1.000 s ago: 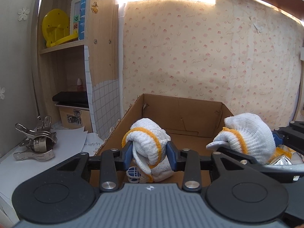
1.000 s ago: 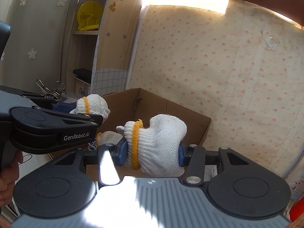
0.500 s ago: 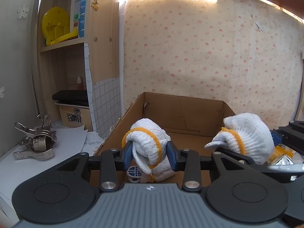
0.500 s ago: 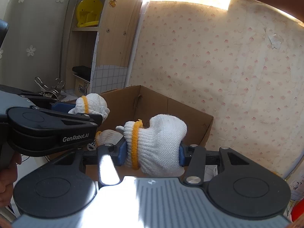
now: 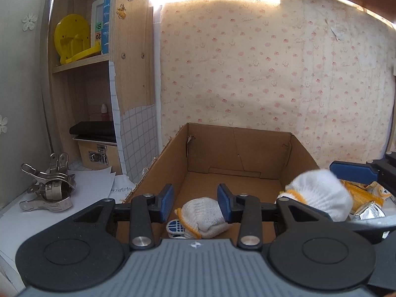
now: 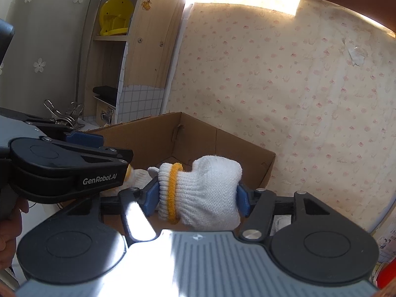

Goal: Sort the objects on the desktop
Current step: 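Open both grippers to drop the gloves into the box, then move both open tools back toward the snack bags on the table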

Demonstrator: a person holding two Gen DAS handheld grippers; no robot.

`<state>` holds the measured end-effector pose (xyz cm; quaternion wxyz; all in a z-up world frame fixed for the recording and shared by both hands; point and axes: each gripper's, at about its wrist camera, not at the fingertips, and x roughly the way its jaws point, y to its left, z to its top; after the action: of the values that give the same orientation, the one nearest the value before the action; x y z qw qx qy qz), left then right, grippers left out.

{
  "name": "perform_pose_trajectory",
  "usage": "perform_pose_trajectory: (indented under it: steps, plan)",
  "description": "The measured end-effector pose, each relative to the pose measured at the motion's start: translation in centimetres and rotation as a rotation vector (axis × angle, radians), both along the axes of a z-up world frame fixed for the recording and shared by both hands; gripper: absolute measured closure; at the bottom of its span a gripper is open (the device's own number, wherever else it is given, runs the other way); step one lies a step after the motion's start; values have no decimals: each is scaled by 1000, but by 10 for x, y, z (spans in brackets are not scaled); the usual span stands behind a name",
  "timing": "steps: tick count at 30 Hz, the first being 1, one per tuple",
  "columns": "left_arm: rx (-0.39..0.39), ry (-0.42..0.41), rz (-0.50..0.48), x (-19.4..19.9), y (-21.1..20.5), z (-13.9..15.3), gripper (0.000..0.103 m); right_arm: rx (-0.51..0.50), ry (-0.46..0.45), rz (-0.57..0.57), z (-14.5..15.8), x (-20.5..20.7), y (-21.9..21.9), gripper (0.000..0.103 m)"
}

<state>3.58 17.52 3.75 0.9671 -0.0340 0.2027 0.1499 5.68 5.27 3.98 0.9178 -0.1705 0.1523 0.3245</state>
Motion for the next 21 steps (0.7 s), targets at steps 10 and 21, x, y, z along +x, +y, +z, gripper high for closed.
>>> perform_pose_trajectory:
  steps: [10,21]
  plan:
    - [6,-10,0,-3,-2,4,62,23,-24,-22,7,-3,-11,33]
    - [0,-40,-72,-13,-31,12,61,46,-83,-129,11,-18,-57,30]
